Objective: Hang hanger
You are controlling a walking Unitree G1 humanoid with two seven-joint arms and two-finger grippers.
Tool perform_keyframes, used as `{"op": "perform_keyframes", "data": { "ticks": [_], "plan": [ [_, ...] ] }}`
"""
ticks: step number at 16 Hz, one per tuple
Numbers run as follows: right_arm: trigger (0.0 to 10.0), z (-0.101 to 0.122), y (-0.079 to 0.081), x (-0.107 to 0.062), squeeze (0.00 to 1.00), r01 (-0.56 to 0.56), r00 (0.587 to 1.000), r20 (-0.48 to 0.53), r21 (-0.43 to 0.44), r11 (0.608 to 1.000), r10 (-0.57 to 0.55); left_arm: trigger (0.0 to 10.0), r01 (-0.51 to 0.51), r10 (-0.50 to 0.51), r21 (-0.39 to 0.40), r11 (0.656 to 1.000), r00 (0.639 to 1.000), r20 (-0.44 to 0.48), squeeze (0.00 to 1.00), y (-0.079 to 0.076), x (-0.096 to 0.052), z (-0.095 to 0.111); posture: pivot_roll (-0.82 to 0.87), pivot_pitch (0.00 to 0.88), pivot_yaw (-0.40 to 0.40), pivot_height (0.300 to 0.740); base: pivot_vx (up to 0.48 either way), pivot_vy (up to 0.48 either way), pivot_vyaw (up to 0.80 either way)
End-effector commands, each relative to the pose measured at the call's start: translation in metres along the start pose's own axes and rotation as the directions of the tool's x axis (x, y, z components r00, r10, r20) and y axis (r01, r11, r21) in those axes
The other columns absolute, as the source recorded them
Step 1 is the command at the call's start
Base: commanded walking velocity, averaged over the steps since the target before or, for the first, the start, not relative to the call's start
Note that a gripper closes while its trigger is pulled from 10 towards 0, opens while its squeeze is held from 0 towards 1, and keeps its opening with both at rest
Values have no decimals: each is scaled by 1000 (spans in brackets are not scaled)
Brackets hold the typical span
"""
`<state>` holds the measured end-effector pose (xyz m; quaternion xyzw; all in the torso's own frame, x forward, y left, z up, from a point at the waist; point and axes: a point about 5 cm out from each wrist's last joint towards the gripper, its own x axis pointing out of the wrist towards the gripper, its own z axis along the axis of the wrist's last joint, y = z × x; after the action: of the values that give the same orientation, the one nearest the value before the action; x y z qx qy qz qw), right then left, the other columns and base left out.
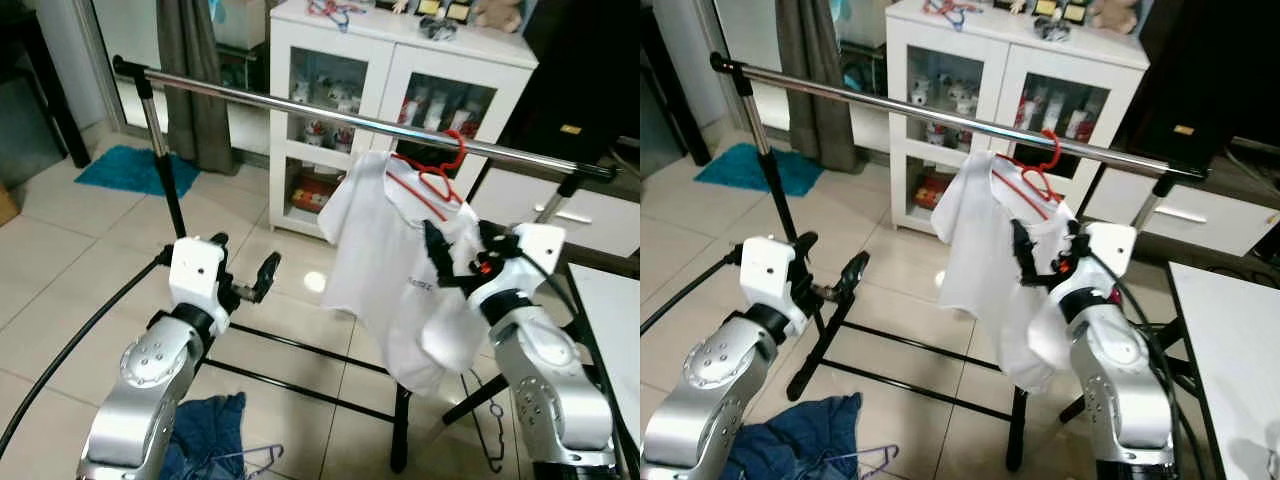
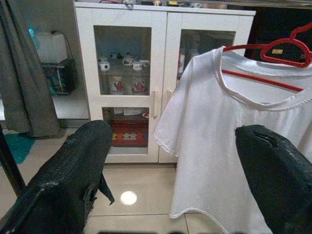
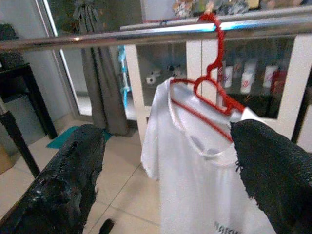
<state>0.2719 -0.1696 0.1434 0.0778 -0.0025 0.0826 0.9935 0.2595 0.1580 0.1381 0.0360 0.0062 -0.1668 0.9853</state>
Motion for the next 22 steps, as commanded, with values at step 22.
{"op": "perform_keyframes", "data": {
  "ticks": [22],
  "plan": [
    [10000,17,-27,30,0,17,990,-130,-218,976,-46,10000,499,-499,-71,864,866,9,0,-39,-6,12,-13,0,-89,740,197,0,73]
  ]
}}
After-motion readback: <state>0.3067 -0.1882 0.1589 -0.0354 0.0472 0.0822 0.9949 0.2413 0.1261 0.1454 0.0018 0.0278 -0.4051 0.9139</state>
